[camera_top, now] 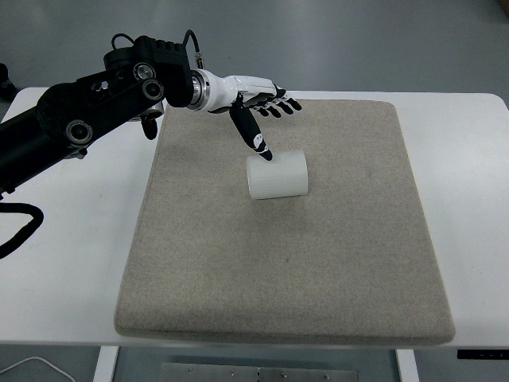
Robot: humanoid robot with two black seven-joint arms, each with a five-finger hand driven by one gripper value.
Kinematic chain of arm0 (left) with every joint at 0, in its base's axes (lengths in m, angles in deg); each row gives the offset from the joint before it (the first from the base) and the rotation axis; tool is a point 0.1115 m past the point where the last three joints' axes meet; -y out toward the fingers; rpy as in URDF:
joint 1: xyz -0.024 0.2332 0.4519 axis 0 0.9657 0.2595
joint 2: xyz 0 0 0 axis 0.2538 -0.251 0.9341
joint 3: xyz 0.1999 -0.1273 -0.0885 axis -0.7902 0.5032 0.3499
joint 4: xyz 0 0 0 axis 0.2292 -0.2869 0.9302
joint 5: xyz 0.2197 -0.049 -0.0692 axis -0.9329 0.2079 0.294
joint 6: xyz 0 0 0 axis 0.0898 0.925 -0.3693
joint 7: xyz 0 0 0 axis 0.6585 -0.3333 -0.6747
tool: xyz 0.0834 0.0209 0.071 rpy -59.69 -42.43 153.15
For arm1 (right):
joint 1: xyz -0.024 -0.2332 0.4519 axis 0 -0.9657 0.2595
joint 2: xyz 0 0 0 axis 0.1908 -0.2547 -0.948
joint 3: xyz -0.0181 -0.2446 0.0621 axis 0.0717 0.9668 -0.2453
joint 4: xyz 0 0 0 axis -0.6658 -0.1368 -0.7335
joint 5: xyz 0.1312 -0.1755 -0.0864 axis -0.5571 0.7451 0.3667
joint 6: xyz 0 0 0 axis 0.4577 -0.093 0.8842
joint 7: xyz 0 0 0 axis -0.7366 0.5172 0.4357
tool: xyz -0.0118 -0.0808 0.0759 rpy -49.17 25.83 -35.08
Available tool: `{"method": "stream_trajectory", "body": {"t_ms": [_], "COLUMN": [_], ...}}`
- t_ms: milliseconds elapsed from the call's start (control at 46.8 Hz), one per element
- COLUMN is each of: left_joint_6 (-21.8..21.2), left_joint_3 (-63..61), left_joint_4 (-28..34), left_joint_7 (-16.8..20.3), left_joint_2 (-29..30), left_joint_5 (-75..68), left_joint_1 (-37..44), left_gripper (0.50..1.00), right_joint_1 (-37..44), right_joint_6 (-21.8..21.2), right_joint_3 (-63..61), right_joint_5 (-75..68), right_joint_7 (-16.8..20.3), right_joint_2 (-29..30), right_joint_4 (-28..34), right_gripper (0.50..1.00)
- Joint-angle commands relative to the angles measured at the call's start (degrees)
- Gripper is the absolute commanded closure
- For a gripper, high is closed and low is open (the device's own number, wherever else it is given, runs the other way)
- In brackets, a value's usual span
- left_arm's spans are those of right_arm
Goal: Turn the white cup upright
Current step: 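Lower the left hand onto the sideways white cup's top, then close the left hand's fingers around the white cup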
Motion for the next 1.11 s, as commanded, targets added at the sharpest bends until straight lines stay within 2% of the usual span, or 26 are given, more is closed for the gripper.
{"method": "stream_trajectory", "body": {"t_ms": [0,128,384,748,876,1089], "left_joint_6": [-0.15,-0.15,-4.1,-4.54,-7.71,-7.88], "left_joint_3": [-0.36,-0.62,-3.78,-5.54,-6.86,-8.0], "left_joint_4": [-1.42,-1.6,-1.51,-1.16,-0.98,-0.98], "left_joint_7": [-1.38,-3.23,-3.49,-3.93,-3.93,-3.93], "left_joint_2": [-0.13,-0.48,-3.64,-5.31,-5.84,-6.01], "left_joint_5": [0.16,0.17,0.43,0.25,0.25,0.25], "left_joint_1": [-0.28,0.51,0.68,1.12,1.91,2.44], "left_gripper": [0.506,0.506,0.508,0.508,0.508,0.512], "right_joint_1": [0.0,0.0,0.0,0.0,0.0,0.0], "right_joint_6": [0.0,0.0,0.0,0.0,0.0,0.0], "right_joint_3": [0.05,0.05,-0.04,-0.04,-0.04,-0.04], "right_joint_5": [-0.07,0.01,0.01,0.01,0.01,0.01], "right_joint_7": [0.0,0.0,0.0,0.0,0.0,0.0], "right_joint_2": [0.0,0.0,0.0,0.0,0.0,0.0], "right_joint_4": [0.0,0.0,0.0,0.0,0.0,0.0], "right_gripper": [0.57,0.57,0.57,0.57,0.57,0.57]}}
